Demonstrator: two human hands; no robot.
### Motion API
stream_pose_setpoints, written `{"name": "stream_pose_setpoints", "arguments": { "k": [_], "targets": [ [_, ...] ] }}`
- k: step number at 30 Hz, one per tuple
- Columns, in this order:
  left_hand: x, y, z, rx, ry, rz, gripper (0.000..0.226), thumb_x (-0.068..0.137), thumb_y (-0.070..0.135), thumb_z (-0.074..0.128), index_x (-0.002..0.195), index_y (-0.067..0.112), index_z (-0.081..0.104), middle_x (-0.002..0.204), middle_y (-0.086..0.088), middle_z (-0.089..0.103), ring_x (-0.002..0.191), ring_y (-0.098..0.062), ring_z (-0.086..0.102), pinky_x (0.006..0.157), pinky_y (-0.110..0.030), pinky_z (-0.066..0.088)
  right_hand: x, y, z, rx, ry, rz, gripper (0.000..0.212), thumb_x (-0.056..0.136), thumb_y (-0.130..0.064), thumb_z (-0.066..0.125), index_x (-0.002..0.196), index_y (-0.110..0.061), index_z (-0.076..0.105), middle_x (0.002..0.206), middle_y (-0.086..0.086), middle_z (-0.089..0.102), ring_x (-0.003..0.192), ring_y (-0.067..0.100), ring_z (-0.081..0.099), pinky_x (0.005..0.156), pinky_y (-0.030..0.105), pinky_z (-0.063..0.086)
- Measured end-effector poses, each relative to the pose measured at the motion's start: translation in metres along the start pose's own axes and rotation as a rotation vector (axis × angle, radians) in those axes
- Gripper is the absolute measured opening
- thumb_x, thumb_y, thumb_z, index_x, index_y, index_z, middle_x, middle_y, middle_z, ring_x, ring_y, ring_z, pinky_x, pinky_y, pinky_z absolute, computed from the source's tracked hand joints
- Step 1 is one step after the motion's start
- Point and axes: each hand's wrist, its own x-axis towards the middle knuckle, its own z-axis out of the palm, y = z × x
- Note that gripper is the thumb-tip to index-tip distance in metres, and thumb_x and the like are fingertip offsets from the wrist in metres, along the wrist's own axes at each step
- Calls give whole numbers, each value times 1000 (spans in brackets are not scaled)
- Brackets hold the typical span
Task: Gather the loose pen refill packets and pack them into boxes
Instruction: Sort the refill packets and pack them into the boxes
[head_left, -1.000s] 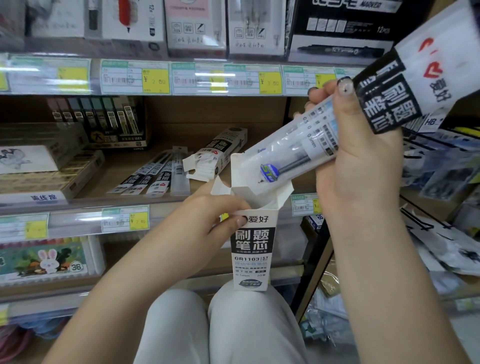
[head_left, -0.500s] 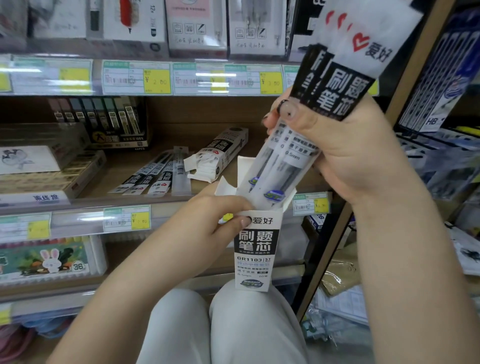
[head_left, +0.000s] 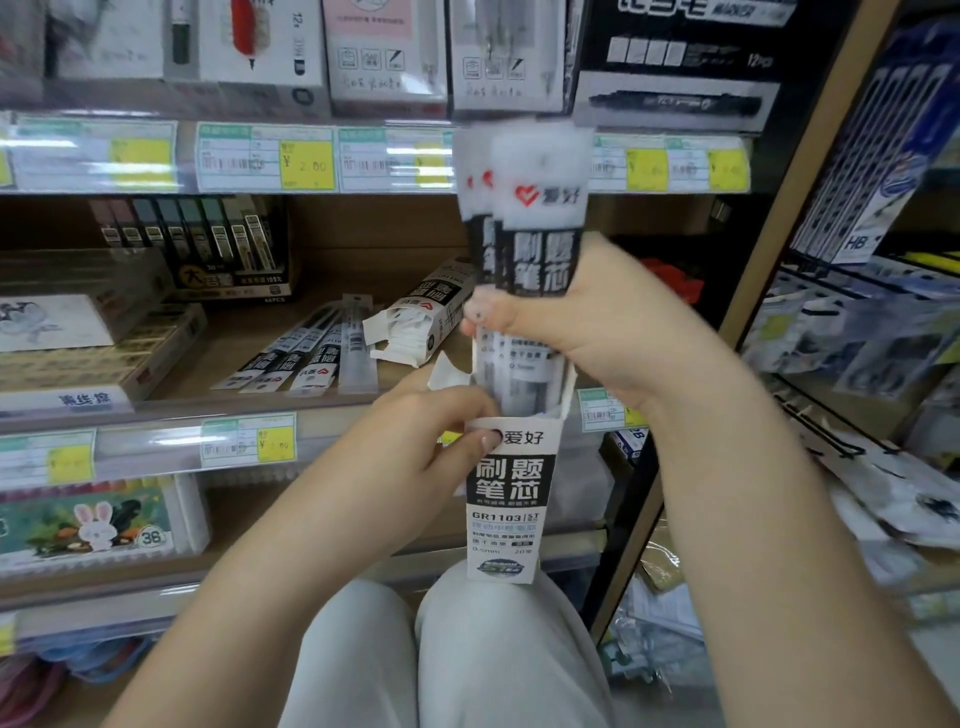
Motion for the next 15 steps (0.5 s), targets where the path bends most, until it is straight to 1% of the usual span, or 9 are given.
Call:
{"name": "stream_pose_setpoints", "arguments": {
  "k": [1,2,5,7,9,11,12,13,15],
  "targets": [
    [0,-2,0,-6,2,-15,16,90,24,52,77,28,59,88,12,51,84,3,46,67,-10,36,0,6,5,-43,-5,32,9,77,-13,73,83,-9,69,83,5,72,84,16,69,84,40,55],
    [1,-4,-1,-15,2,-34,16,90,26,51,76,28,59,90,9,52,85,0,47,69,-13,38,0,10,8,-85,-17,57,11,76,-15,74,86,-11,70,86,3,73,86,15,68,85,42,54],
    [1,-9,-2,-22,-7,-71,14,84,38,46,79,33,58,97,4,56,93,-11,54,81,-34,48,-4,18,12,-136,-49,77,19,73,-22,77,90,-23,70,91,-5,73,88,7,67,86,40,54],
    [1,-9,-3,-21,-12,-73,13,84,40,45,82,38,58,98,3,58,95,-12,55,82,-40,49,-5,17,8,-76,-36,59,25,67,-31,78,90,-28,69,91,-7,72,89,7,67,85,38,54],
    [2,-7,-4,-11,-16,-70,17,85,39,45,84,33,60,96,2,57,93,-15,55,81,-42,48,-5,14,1,-47,7,34,22,66,-35,76,85,-30,68,90,-7,70,88,8,65,84,36,54],
    [3,-5,-4,-1,-21,-77,23,83,40,43,86,29,62,95,0,56,93,-16,54,81,-41,47,-5,11,-1,-90,50,29,9,71,-31,77,77,-30,70,91,-5,70,89,13,64,84,38,54],
    [4,-5,-3,3,-21,-79,23,84,39,43,87,27,63,95,0,57,93,-15,53,81,-40,47,-4,10,-1,-150,58,38,6,73,-28,76,73,-28,71,91,-2,70,88,16,64,83,40,54],
    [5,-4,-3,6,-19,-80,23,85,38,44,87,26,63,95,0,57,93,-14,53,81,-39,46,-3,11,0,-233,49,58,7,75,-25,75,70,-27,71,92,0,70,86,17,63,80,38,54],
    [6,-3,-1,4,-13,-79,20,86,36,46,87,26,63,95,1,58,93,-12,53,80,-36,46,-4,13,4,-410,-27,121,11,77,-26,73,67,-27,69,91,1,69,80,13,61,69,29,51]
  ]
}}
